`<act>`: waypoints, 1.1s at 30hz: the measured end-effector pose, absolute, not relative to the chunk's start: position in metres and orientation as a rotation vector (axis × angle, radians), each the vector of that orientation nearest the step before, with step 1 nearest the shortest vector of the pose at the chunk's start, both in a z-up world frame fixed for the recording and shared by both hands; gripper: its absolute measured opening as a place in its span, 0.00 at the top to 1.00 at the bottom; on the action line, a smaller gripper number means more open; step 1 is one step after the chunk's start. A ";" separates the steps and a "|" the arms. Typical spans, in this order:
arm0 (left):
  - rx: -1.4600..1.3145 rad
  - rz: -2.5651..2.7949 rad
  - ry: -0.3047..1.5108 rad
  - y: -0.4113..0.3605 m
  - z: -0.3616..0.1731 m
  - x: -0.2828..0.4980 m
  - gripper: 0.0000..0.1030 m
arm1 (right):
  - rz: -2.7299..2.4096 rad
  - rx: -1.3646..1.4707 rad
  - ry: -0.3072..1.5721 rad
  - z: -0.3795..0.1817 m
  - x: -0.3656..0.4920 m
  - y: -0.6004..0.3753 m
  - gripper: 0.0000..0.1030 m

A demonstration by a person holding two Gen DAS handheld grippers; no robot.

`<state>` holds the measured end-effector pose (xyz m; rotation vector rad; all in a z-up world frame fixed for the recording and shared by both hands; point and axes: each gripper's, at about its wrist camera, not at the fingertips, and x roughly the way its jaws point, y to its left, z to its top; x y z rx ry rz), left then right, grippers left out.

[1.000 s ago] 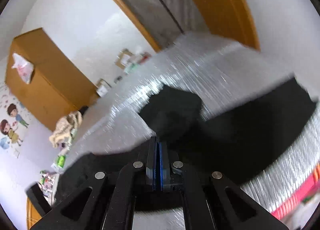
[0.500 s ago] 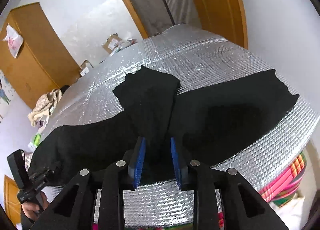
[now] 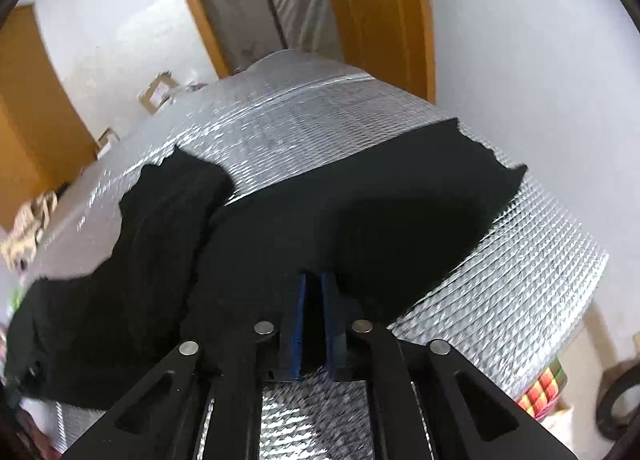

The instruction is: Fold clothes

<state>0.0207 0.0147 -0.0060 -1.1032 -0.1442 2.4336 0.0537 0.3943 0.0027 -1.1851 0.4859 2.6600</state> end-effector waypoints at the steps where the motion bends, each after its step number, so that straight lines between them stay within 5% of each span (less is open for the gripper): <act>1: -1.104 2.434 -0.144 0.015 -0.006 0.021 0.96 | 2.663 -1.187 0.473 0.003 0.053 0.395 0.94; 15: -1.055 2.476 -0.151 0.020 0.019 0.020 0.96 | 2.775 -1.158 0.357 0.041 0.048 0.375 0.87; 20: -1.064 2.484 -0.155 0.023 0.014 0.011 0.96 | 2.957 -1.173 0.191 0.059 0.023 0.327 0.78; 33: -1.122 2.441 -0.278 0.015 -0.009 -0.002 0.95 | 3.060 -1.451 -0.189 0.034 -0.044 0.257 0.77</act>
